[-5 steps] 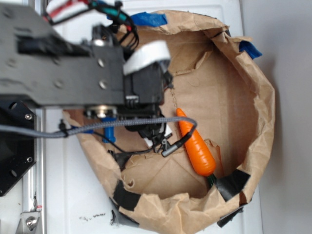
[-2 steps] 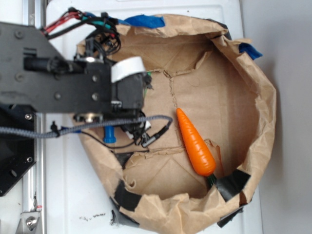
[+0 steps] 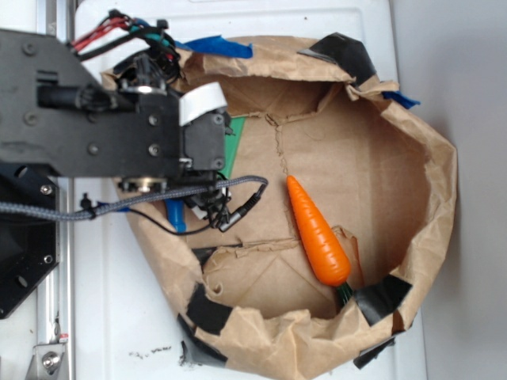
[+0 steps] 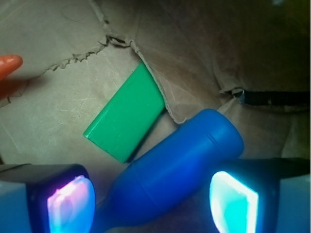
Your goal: Grab the blue bottle.
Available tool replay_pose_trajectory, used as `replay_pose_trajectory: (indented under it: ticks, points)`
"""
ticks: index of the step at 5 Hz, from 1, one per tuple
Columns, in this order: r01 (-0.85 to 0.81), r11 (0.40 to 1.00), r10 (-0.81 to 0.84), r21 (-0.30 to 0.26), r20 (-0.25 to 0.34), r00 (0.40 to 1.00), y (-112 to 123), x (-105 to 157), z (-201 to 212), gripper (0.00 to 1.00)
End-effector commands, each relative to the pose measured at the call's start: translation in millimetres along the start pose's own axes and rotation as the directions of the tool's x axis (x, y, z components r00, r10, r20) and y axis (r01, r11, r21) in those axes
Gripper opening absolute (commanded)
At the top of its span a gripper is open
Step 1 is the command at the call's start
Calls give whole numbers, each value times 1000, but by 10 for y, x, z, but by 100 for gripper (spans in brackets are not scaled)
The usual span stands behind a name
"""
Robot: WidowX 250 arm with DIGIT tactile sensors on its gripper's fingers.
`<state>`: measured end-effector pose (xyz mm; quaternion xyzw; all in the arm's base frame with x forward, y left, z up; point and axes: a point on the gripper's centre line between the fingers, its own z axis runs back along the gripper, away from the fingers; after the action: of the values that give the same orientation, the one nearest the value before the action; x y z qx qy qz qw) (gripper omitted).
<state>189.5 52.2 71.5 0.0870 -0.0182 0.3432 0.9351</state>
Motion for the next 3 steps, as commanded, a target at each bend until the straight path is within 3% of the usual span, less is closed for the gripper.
replay_pose_trajectory:
  ticks: [1,2,3]
  points:
    - [-88,996,88,15,-1,996,123,-55,-49,100]
    - [-106,994,106,11,9,994,129,-165,-128,100]
    - [-91,996,91,-22,-24,996,94,-168,-246,100]
